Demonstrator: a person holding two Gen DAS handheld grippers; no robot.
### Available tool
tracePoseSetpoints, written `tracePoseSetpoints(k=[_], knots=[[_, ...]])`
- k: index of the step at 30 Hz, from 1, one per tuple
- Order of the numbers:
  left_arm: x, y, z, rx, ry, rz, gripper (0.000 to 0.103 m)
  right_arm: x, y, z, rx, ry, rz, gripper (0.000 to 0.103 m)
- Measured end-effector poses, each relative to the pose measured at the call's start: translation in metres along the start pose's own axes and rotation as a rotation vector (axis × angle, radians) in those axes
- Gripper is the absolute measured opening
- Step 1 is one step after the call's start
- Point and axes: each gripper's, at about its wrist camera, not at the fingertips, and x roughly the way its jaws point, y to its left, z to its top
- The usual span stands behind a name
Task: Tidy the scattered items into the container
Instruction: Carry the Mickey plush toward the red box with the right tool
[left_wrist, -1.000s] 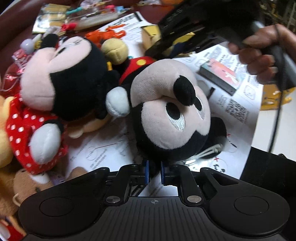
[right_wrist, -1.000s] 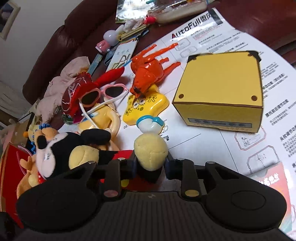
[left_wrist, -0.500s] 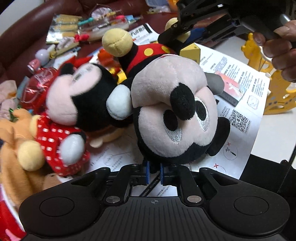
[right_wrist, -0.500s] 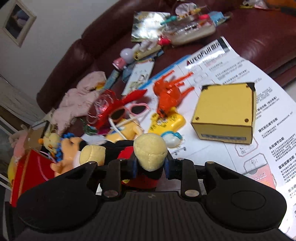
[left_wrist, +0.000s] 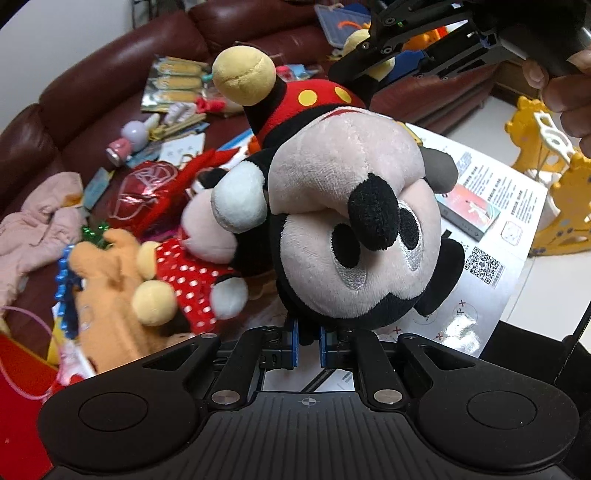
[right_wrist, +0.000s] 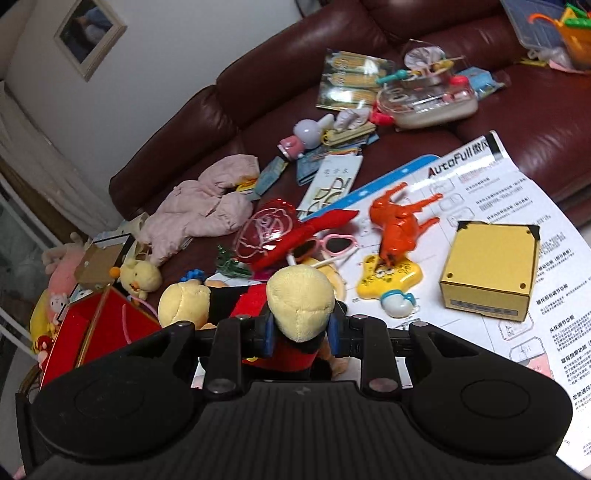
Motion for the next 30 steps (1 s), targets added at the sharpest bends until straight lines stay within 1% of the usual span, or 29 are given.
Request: tracePoseSetpoints(k=[9, 17, 22, 26, 30], knots=[[-0.034, 0.018, -0.011, -0.076, -0.03, 0.052, 0.006, -0.008, 0.048, 0.003, -0.099, -0.002, 0.022, 0.03], [-0.058, 0.038, -0.025, -0.141, -0.048, 0.102, 0.006, -0.001, 0.092, 0.006, -0.187, 0.005, 0.047, 0.03], [-0.072, 0.056, -0.033, -0.199, -0.059, 0.132, 0.006, 0.004, 0.121, 0.007, -0.235, 0.009, 0.058, 0.03], [-0.088, 0.074, -0.038, -0.259, -0.094, 0.159, 0.006, 0.007, 0.156, 0.011, -0.286, -0.004, 0.09, 0.03], [-0.114, 0.096, -0.047, -0.322, -0.144, 0.201, 0.006, 0.01, 0.205, 0.017, -0.367, -0.03, 0.156, 0.031]])
